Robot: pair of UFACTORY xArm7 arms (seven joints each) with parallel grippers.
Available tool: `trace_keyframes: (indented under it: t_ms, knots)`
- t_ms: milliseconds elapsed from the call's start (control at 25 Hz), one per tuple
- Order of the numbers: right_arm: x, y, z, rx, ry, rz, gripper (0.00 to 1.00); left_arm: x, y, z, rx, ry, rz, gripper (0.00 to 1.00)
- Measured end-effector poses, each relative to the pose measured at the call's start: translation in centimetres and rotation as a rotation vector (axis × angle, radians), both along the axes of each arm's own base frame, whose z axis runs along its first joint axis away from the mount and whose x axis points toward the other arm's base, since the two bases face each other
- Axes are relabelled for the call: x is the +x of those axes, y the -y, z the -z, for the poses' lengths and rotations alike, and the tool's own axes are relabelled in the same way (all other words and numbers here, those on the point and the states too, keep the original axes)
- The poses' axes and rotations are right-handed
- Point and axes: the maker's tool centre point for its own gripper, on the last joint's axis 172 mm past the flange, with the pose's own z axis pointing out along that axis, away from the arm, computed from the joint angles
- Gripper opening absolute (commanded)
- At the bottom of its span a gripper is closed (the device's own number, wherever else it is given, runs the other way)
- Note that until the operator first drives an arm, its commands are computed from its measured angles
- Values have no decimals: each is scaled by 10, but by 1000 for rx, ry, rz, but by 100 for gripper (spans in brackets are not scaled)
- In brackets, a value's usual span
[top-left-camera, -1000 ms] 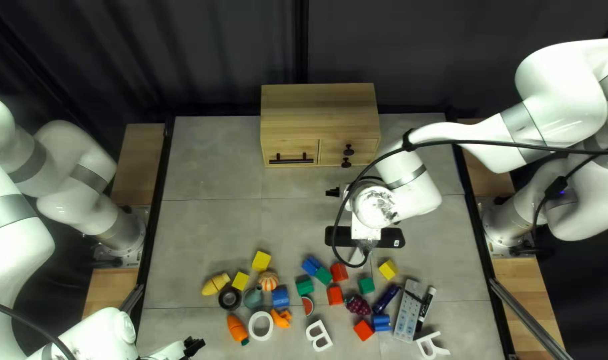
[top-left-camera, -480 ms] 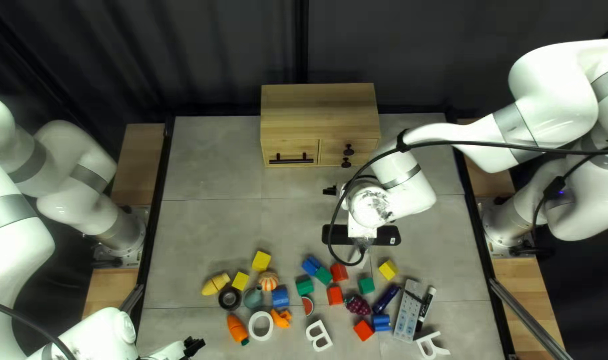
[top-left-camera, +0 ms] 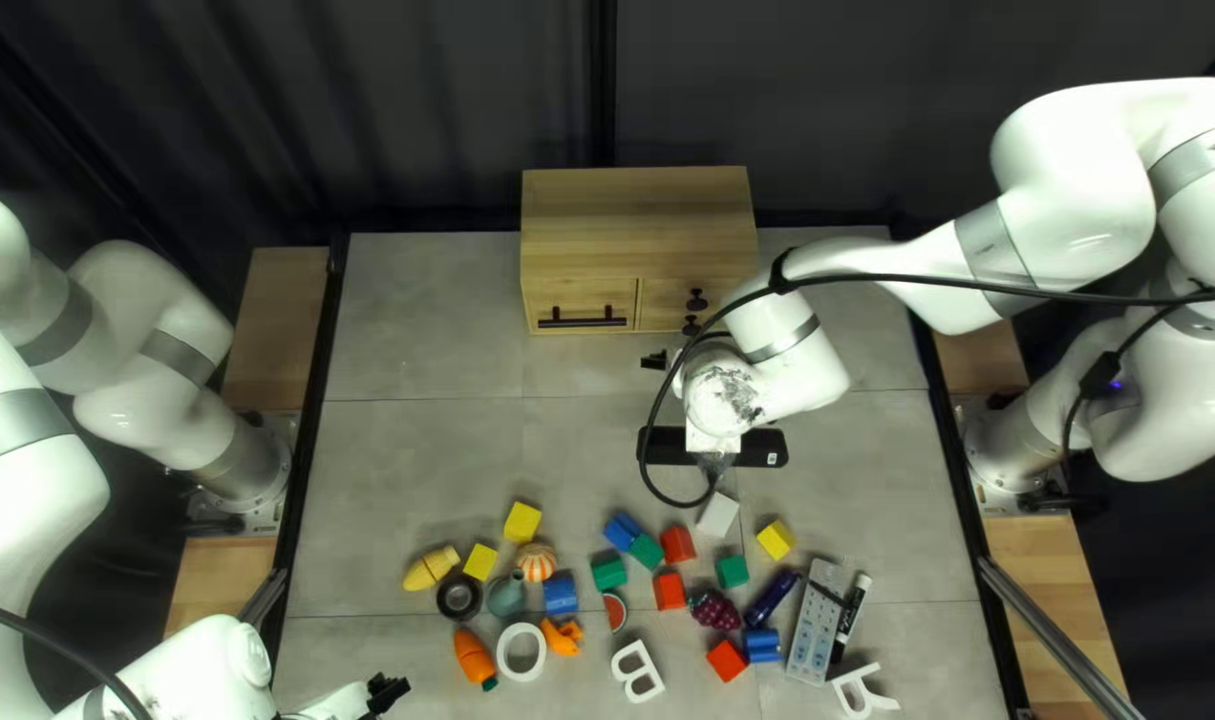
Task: Open drawers and place objects into drawer and close
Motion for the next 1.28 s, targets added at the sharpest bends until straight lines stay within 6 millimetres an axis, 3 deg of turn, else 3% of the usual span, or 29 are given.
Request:
trace_keyframes:
  t_ms: [320,1280]
  knots:
    - [-4,19,-4,-19,16,-19,100,0,0,0,0,0,0,100]
    - [1,39,0,-33,62,-48,100,0,0,0,0,0,0,100]
